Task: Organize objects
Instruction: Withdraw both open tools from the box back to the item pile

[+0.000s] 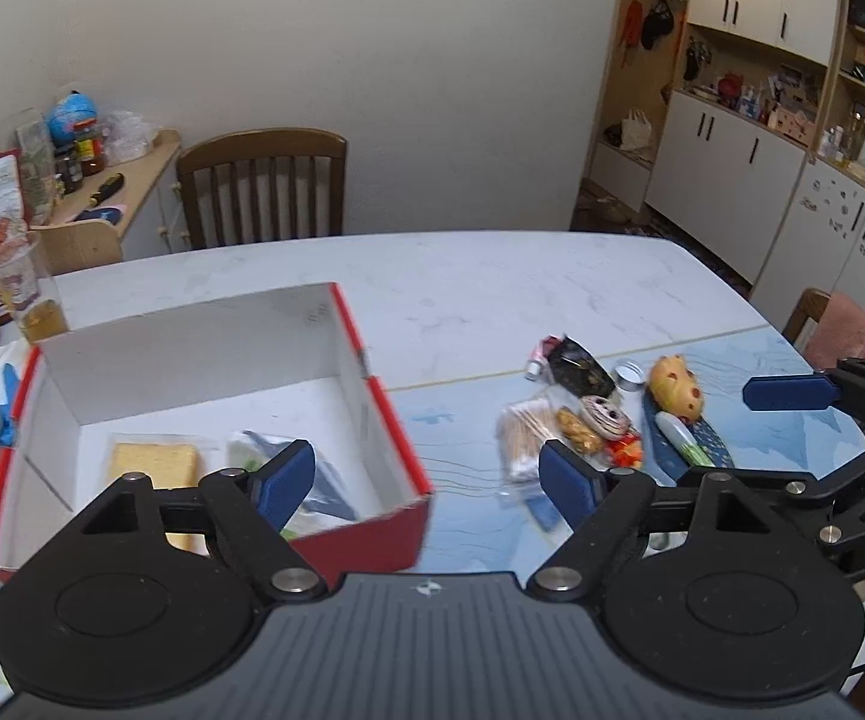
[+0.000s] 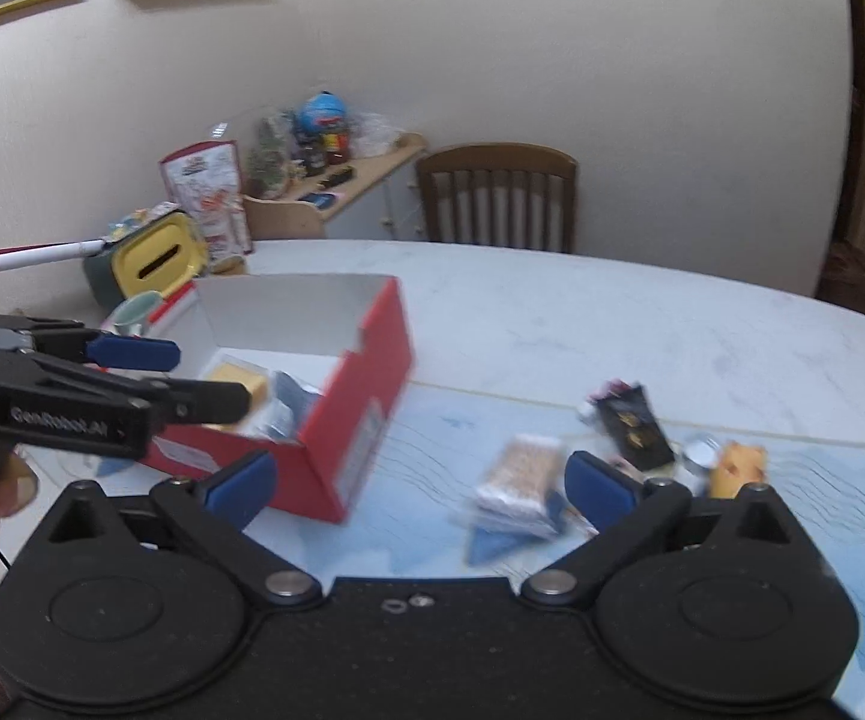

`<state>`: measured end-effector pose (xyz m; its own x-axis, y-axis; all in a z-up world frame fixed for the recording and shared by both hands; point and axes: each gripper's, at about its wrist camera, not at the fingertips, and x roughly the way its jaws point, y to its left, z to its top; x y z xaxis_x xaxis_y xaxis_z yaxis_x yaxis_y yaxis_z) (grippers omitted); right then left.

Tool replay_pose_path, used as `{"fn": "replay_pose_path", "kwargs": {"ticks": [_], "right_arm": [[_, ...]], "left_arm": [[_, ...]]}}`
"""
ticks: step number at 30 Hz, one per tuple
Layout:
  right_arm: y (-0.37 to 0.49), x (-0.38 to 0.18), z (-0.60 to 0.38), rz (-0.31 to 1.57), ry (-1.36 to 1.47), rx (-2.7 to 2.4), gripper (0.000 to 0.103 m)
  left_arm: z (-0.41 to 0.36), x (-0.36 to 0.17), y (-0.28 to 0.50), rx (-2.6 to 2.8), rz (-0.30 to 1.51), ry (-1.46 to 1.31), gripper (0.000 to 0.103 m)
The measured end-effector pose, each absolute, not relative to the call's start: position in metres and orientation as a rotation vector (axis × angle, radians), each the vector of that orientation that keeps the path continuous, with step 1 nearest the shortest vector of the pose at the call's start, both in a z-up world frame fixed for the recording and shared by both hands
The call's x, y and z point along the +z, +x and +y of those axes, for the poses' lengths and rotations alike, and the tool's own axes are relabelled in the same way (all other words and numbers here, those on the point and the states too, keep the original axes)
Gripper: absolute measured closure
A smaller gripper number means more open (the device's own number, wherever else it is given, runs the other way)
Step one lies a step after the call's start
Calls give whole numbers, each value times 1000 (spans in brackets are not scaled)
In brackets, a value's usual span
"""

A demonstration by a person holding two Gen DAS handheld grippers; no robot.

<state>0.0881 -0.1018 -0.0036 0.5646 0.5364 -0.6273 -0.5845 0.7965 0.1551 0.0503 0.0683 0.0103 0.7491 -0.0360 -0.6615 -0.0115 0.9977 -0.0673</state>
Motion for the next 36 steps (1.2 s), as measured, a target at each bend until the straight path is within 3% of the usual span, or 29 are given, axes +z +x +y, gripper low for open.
{"fn": "replay_pose_path", "kwargs": {"ticks": [4, 7, 22, 36], "right_arm": [[92, -14, -135, 728, -56, 595, 1], [97, -21, -159, 745, -39, 543, 1], [126, -83, -231, 840, -81, 352, 3], [156, -130, -227, 901, -127, 356, 13]], "left_arm": [[46, 4, 56, -38, 728, -48, 16], [28, -3, 62, -58, 733, -37, 2], [-56, -73, 100, -189, 835, 12, 1], [-100, -121, 121, -205, 846, 63, 1]]}}
